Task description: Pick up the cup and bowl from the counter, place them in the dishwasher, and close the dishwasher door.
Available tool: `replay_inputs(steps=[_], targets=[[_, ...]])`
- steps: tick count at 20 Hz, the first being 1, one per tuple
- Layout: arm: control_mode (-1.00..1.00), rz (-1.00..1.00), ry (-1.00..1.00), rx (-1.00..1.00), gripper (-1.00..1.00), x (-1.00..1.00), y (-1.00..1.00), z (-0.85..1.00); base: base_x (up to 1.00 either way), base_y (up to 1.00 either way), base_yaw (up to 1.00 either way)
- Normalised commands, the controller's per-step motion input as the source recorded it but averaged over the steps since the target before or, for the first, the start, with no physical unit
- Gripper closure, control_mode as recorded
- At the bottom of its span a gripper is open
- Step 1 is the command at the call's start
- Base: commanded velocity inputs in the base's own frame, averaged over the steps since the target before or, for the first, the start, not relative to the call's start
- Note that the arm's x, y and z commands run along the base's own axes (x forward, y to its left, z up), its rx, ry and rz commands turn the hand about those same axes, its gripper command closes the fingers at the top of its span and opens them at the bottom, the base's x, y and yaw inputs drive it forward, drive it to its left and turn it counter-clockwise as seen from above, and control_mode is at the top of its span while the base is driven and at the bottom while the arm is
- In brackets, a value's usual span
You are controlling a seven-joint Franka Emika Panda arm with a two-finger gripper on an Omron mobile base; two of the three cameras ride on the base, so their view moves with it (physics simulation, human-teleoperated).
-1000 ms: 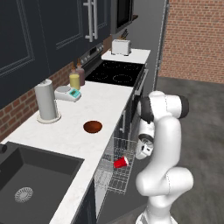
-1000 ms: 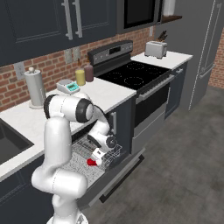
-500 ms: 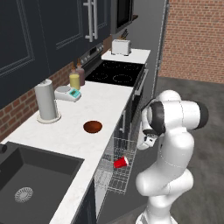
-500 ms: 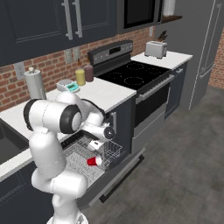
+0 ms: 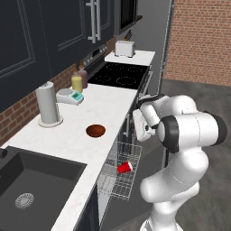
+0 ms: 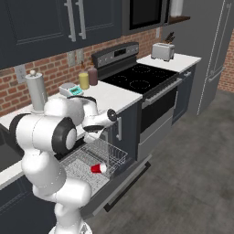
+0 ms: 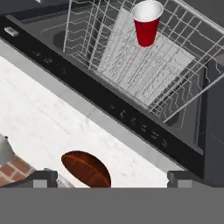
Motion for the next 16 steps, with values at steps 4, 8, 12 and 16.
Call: replay_inputs(steps=[4,8,12,16], targets=[[-1.0,0.39,0.0,0.0,-1.0,0.38,0.53,0.23,0.0,0.0,0.0],[-1.0,0.35,0.0,0.0,-1.0,0.37,0.4,0.0,0.0,0.0,0.0],[-1.0,0.31,0.0,-0.01,-1.0,0.29,0.4,-0.2,0.0,0.0,0.0],[-1.0,0.24,0.0,-0.03,-1.0,0.32,0.5,-0.29,0.0,0.0,0.0]])
